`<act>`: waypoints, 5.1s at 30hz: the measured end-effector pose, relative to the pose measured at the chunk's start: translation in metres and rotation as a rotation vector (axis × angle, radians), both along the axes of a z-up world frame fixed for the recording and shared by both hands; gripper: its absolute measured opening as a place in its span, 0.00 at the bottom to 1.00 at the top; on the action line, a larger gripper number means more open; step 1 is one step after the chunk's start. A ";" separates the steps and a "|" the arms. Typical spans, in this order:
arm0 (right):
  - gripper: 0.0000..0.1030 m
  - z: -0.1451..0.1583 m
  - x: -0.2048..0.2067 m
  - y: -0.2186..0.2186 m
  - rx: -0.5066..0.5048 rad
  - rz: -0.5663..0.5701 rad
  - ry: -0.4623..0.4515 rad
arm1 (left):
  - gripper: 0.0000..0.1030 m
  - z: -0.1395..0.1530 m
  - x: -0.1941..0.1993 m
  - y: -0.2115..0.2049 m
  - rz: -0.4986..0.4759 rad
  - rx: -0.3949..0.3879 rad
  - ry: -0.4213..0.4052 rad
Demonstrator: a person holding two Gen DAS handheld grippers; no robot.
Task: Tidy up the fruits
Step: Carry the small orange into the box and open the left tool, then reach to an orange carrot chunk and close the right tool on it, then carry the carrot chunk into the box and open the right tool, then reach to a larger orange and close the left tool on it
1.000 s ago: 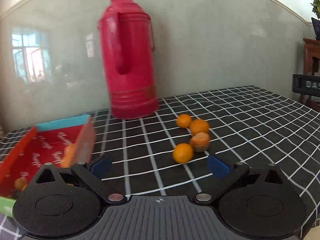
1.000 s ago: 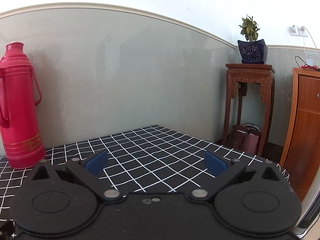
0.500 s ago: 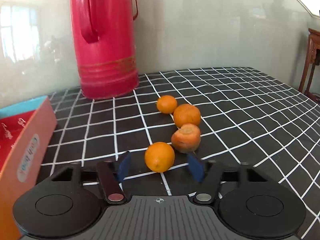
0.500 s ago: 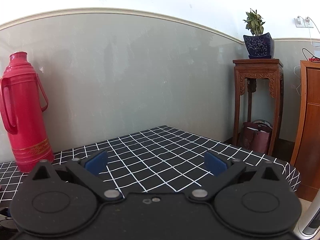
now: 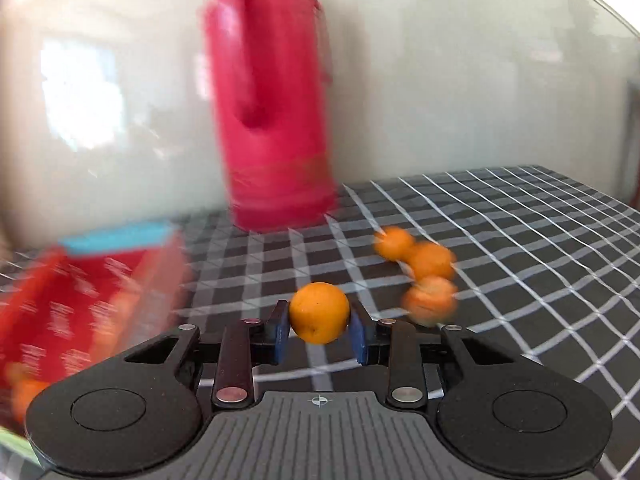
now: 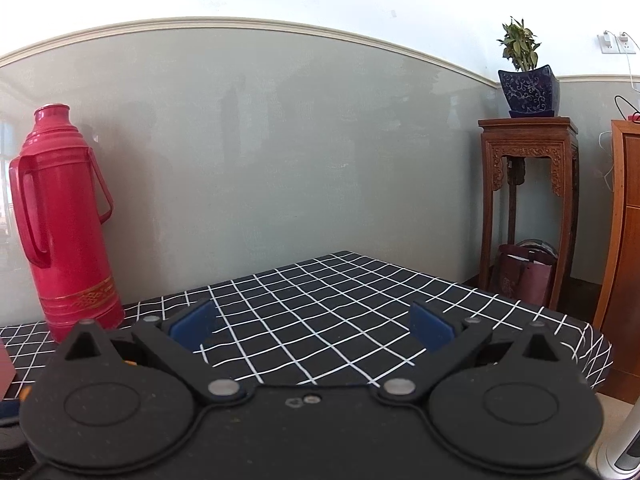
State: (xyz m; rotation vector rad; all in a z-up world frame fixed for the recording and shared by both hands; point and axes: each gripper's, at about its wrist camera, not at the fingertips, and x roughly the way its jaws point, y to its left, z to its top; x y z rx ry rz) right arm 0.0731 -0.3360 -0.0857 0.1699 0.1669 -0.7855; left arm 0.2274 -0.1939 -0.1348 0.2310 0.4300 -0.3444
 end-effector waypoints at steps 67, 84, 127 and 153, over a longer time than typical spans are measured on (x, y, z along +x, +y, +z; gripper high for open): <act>0.44 -0.062 0.166 0.067 0.176 0.339 0.417 | 1.00 0.031 -0.050 0.264 0.641 -0.069 -0.059; 0.27 -0.028 0.134 0.128 0.054 0.631 0.224 | 1.00 0.028 -0.048 0.277 0.692 -0.120 -0.036; 0.94 0.015 0.111 0.199 -0.261 0.587 0.147 | 1.00 0.027 -0.065 0.316 0.809 -0.131 -0.019; 0.94 -0.006 0.040 -0.010 -0.155 -0.192 0.196 | 1.00 0.023 -0.029 0.076 0.168 -0.084 -0.037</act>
